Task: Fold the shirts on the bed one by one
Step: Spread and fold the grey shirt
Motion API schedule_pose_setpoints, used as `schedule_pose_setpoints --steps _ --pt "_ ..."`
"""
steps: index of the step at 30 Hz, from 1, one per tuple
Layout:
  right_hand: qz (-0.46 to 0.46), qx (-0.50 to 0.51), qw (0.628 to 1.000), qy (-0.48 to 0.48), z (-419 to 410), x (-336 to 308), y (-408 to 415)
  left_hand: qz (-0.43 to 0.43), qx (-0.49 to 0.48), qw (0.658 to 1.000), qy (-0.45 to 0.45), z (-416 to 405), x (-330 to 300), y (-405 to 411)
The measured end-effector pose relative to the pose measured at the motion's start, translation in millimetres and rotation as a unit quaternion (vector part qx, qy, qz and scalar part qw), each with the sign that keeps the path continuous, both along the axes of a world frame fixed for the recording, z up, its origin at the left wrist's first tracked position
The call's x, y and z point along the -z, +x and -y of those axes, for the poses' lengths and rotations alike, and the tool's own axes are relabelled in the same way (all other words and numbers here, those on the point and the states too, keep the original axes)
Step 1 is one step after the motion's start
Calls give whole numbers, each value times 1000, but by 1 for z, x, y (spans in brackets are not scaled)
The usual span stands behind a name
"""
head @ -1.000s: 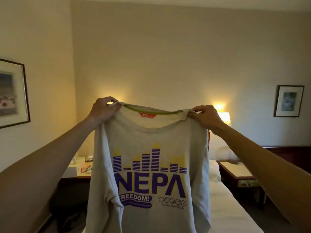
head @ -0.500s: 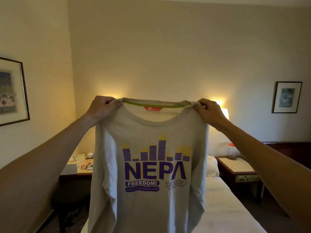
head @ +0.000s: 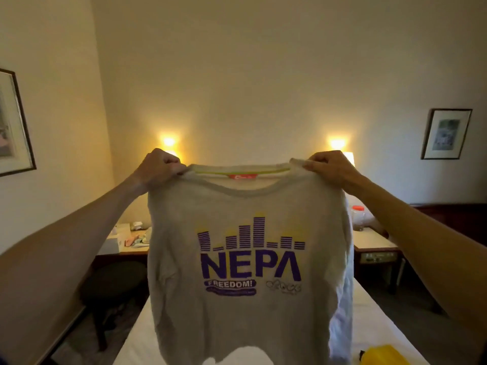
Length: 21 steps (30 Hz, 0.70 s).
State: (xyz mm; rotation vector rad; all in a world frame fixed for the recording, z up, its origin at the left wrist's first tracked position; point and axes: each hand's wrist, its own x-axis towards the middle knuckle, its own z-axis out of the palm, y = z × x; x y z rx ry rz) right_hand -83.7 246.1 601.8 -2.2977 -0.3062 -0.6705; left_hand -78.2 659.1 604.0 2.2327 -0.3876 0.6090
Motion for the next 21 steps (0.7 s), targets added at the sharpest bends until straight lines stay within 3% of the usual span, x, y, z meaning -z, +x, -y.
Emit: schedule_pose_setpoints --steps 8,12,17,21 --pt "6 -19 994 111 13 6 10 69 -26 990 -118 17 8 27" --pt "-34 -5 996 76 14 18 17 -10 13 987 -159 35 14 37" --pt "-43 -14 999 -6 25 21 16 -33 42 990 -127 40 13 39" --pt "-11 -1 1000 2 26 20 16 -45 54 996 -48 44 14 35"
